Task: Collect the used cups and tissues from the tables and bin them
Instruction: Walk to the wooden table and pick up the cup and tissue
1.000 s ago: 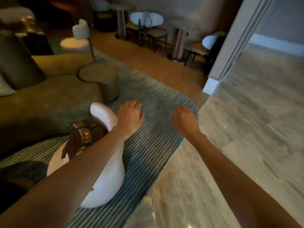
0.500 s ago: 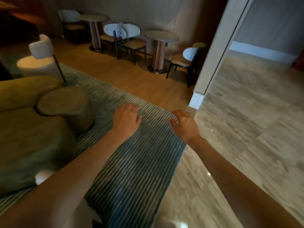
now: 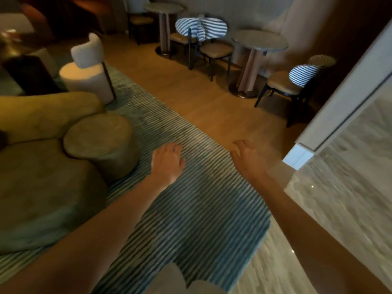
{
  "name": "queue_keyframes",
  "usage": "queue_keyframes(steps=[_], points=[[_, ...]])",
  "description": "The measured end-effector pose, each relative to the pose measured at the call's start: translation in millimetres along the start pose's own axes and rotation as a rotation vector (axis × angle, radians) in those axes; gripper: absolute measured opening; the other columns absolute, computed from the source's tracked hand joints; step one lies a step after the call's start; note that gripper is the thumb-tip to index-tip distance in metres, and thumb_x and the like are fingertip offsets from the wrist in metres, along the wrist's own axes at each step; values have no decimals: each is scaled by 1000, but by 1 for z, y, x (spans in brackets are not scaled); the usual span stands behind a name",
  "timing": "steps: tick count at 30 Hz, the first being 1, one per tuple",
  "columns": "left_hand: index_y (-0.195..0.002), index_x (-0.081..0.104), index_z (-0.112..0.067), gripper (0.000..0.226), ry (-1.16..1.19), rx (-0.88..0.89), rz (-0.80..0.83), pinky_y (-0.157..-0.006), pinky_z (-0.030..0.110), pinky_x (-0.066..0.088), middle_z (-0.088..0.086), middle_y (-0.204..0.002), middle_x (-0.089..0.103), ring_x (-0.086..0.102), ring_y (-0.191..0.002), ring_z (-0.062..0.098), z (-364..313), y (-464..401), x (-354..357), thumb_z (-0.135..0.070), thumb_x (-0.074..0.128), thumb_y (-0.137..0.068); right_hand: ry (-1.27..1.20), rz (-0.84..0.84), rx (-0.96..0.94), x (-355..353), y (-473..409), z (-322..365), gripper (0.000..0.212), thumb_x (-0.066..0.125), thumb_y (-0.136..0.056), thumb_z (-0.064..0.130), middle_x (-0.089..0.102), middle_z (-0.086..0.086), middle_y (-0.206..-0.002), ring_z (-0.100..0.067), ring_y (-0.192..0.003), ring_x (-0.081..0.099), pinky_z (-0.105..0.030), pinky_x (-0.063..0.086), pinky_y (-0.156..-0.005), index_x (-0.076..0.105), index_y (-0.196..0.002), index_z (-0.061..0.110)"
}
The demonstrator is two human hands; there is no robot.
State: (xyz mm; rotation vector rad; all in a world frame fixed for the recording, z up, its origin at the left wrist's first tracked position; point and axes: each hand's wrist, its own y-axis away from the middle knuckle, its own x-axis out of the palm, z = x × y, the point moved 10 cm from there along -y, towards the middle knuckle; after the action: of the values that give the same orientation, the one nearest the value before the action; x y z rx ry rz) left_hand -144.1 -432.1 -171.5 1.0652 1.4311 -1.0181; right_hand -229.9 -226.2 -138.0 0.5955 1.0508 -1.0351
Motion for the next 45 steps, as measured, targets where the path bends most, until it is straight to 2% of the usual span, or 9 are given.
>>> queue_keyframes(steps=[4, 8, 16, 20, 25, 28, 31, 36, 45], points=[[-137, 40, -13, 48, -9, -74, 54, -101, 43, 39, 7, -140, 45, 42, -128, 28, 28, -91, 16, -38, 39, -97, -48, 63, -42, 37, -94, 0, 43, 43, -100, 30, 51, -15, -137, -34, -119, 51, -40, 43, -97, 46, -137, 7], [-135, 42, -14, 45, 3, -94, 15, -102, 44, 39, 7, -140, 44, 40, -129, 29, 56, -200, 16, -39, 40, -98, -61, 98, -105, 66, -210, 2, 41, 47, -98, 26, 53, -17, -133, -36, -117, 52, -43, 44, -95, 49, -132, 3], [-137, 41, -12, 47, 76, -163, -55, -106, 43, 36, 7, -142, 43, 38, -130, 29, 122, -441, -24, -39, 40, -98, 42, -65, -197, 27, -472, 29, 40, 47, -98, 31, 58, -13, -127, -28, -117, 52, -38, 43, -94, 55, -129, 7], [-133, 45, -14, 44, 71, -79, -84, -104, 41, 36, 4, -138, 46, 40, -128, 26, 124, -540, -18, -40, 43, -97, 55, -8, -187, 55, -558, 24, 40, 48, -97, 30, 58, -13, -127, -27, -118, 51, -38, 42, -98, 55, -129, 6], [-132, 45, -16, 44, 58, -215, 0, -102, 43, 36, 3, -137, 46, 39, -127, 27, 191, -678, 19, -41, 42, -96, 127, 59, -242, 104, -703, 17, 36, 48, -96, 31, 61, -13, -120, -31, -112, 55, -39, 45, -91, 60, -121, 7], [-134, 44, -16, 45, 36, -265, -14, -102, 44, 35, 3, -139, 44, 38, -128, 28, 229, -766, 8, -41, 42, -96, 100, 1, -283, 104, -809, 26, 35, 49, -96, 31, 62, -13, -117, -32, -110, 55, -40, 46, -89, 61, -118, 7], [-135, 43, -16, 46, -3, -280, -41, -103, 44, 35, 3, -141, 43, 37, -130, 27, 254, -849, -12, -41, 42, -97, 84, -20, -346, 101, -913, 50, 38, 47, -97, 33, 60, -11, -123, -30, -115, 53, -38, 45, -90, 56, -127, 10], [-139, 39, -17, 48, -7, -351, -20, -106, 43, 33, 2, -144, 41, 35, -132, 26, 312, -944, -19, -43, 39, -98, 57, 125, -455, 138, -1048, 108, 43, 41, -99, 38, 56, -7, -130, -26, -123, 49, -37, 44, -95, 51, -134, 14], [-144, 32, -17, 53, 5, -489, -8, -108, 43, 35, 3, -146, 38, 35, -134, 27, 498, -1106, -5, -44, 39, -98, 39, 266, -542, 263, -1261, 214, 44, 39, -99, 41, 54, -4, -132, -25, -127, 45, -37, 43, -97, 49, -135, 18]])
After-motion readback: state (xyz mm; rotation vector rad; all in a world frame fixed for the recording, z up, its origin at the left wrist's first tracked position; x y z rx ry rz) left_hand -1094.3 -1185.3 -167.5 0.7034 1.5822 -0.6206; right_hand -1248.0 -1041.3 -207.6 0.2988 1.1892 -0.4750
